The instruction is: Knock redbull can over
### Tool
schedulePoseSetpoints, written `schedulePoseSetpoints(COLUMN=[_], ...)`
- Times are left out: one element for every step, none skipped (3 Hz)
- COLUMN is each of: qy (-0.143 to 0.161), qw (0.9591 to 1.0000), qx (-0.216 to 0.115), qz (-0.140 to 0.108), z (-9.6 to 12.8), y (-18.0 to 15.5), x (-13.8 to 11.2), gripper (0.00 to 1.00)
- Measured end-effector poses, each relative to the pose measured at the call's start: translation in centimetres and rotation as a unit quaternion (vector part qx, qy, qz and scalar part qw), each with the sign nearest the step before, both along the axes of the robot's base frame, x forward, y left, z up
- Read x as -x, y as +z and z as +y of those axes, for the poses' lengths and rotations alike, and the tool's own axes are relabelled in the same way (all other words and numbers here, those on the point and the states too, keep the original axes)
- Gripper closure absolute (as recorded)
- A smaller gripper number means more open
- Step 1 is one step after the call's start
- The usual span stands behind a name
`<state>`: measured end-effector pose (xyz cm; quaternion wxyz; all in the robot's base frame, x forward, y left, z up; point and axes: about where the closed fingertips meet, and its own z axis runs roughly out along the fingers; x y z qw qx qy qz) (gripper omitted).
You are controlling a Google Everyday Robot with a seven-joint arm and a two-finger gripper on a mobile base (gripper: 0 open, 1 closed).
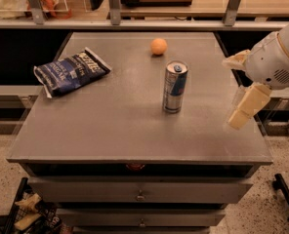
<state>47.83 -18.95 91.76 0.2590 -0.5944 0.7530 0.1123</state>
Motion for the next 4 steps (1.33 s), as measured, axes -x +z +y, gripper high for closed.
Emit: schedulePoseSetpoints(qy=[0.01, 0.034, 0.059, 0.077], qw=[0.9997, 0.998, 0.9939, 0.9887], qx=[-0.017, -0.045, -0.088, -0.126], qz=[-0.011, -0.026, -0.03, -0.025], z=[0.5, 1.7, 3.4, 4.8], y=[-0.4, -1.1, -2.3, -3.6], x=[-0.8, -2.6, -4.2, -5.6], gripper=[0.0, 0.0, 0.0, 0.0])
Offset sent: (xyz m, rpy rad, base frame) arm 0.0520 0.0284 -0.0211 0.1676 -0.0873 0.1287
